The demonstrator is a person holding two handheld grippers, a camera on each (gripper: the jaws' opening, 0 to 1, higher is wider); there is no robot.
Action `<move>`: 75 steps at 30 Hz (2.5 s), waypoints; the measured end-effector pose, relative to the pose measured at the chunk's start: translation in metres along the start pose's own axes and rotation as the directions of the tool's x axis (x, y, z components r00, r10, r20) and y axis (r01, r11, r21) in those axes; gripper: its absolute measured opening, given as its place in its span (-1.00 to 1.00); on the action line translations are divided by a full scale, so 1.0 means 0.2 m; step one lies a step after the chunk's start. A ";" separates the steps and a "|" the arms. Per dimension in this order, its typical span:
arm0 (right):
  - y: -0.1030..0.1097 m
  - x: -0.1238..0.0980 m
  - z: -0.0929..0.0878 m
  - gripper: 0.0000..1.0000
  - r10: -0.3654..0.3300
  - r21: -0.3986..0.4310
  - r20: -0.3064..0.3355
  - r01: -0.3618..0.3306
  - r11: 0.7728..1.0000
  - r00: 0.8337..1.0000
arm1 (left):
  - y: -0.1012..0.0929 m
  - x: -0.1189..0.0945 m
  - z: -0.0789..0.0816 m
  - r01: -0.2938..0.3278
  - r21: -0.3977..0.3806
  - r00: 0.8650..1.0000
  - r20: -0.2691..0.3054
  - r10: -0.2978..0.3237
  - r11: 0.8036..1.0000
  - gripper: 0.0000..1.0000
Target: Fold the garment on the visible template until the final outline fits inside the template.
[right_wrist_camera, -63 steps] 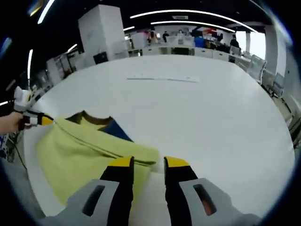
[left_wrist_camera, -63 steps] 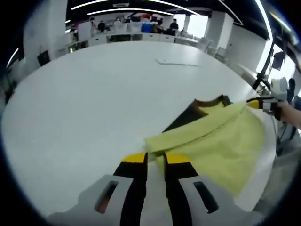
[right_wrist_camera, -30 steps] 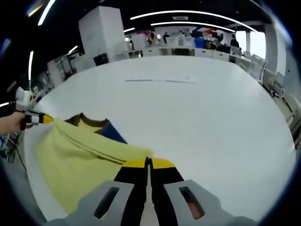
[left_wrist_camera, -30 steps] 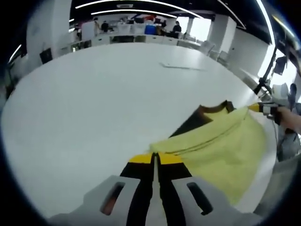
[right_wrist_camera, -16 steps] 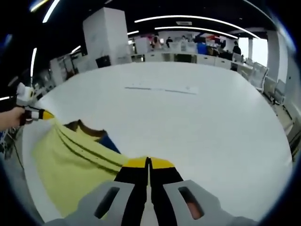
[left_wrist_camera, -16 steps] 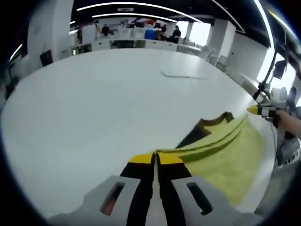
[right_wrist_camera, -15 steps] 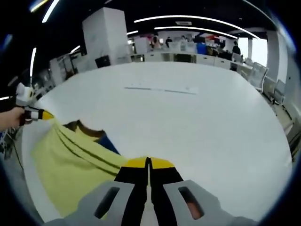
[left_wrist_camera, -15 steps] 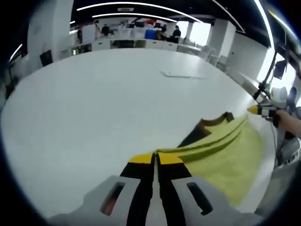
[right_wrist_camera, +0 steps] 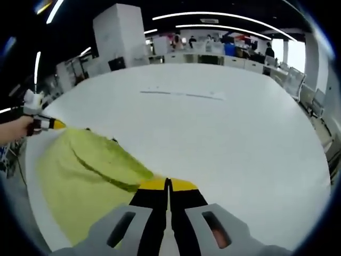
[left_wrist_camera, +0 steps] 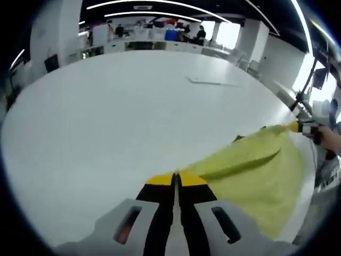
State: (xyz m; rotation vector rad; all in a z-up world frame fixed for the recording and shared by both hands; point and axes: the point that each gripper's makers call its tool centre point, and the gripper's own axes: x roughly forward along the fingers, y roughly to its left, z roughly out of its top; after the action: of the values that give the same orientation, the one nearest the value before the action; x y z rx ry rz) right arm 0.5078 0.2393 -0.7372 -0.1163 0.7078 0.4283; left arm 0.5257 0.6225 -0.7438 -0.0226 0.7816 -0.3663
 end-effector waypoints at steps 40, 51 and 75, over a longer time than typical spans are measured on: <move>0.65 0.27 0.25 -0.54 0.458 -0.427 -0.104 -0.456 0.781 0.883 | -0.51 0.17 0.07 0.252 0.385 0.966 -0.053 -0.251 0.888 -0.65; 0.64 0.34 0.17 -0.68 0.453 -0.450 -0.180 -0.482 0.752 0.873 | -0.50 0.21 0.03 0.274 0.408 0.962 -0.102 -0.255 0.871 -0.78; 0.60 0.34 0.25 -0.96 0.400 -0.495 -0.112 -0.400 0.771 0.910 | -0.48 0.20 0.08 0.247 0.396 0.969 -0.074 -0.238 0.884 -1.00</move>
State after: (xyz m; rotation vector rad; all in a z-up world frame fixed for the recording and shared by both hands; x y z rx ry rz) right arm 0.5337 0.3835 -0.7391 -0.4733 0.6022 1.0302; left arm 0.5330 0.5172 -0.7440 0.2745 0.7155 -0.7640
